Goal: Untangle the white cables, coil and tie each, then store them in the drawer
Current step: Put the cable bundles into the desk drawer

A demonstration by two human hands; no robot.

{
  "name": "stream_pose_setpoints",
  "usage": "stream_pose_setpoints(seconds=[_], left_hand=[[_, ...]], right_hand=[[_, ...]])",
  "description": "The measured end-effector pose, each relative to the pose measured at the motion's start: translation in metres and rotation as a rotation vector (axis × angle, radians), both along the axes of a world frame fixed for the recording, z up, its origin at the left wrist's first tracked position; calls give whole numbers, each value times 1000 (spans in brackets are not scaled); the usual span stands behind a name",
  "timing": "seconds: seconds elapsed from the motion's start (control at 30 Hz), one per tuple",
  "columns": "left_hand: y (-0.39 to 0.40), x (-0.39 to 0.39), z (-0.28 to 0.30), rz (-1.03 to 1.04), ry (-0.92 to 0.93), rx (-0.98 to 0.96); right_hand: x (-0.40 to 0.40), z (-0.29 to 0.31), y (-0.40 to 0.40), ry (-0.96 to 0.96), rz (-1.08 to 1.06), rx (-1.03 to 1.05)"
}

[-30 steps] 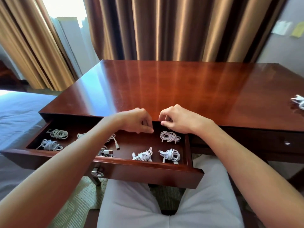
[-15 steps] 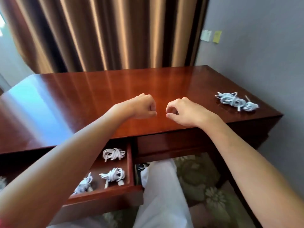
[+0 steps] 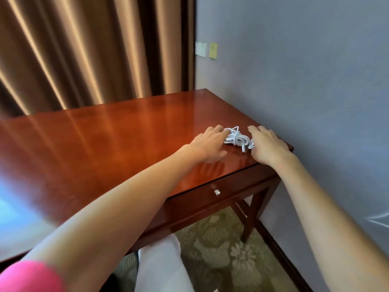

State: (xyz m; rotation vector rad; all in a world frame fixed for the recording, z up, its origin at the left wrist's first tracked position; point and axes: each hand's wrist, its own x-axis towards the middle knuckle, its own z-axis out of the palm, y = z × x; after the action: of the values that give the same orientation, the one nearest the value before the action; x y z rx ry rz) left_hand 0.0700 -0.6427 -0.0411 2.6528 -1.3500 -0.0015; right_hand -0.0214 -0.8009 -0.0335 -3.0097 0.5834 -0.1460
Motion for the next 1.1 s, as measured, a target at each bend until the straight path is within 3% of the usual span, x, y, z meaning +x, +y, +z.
stream_pose_setpoints(seconds=[0.13, 0.23, 0.37, 0.63, 0.83, 1.1], left_hand=[[-41, 6, -16, -25, -24, 31], [-54, 9, -26, 1, -47, 15], [-52, 13, -28, 23, -217, -41], [-12, 9, -14, -25, -269, -27], [67, -3, 21, 2, -84, -71], [256, -26, 46, 119, 76, 24]], right_hand=[[9, -15, -31, 61, -17, 129], [14, -26, -41, -5, 11, 154], [17, -30, -46, -65, 24, 87], [9, -15, -13, -137, 77, -76], [5, 25, 63, -203, 210, 10], [9, 43, 209, -222, 502, 164]])
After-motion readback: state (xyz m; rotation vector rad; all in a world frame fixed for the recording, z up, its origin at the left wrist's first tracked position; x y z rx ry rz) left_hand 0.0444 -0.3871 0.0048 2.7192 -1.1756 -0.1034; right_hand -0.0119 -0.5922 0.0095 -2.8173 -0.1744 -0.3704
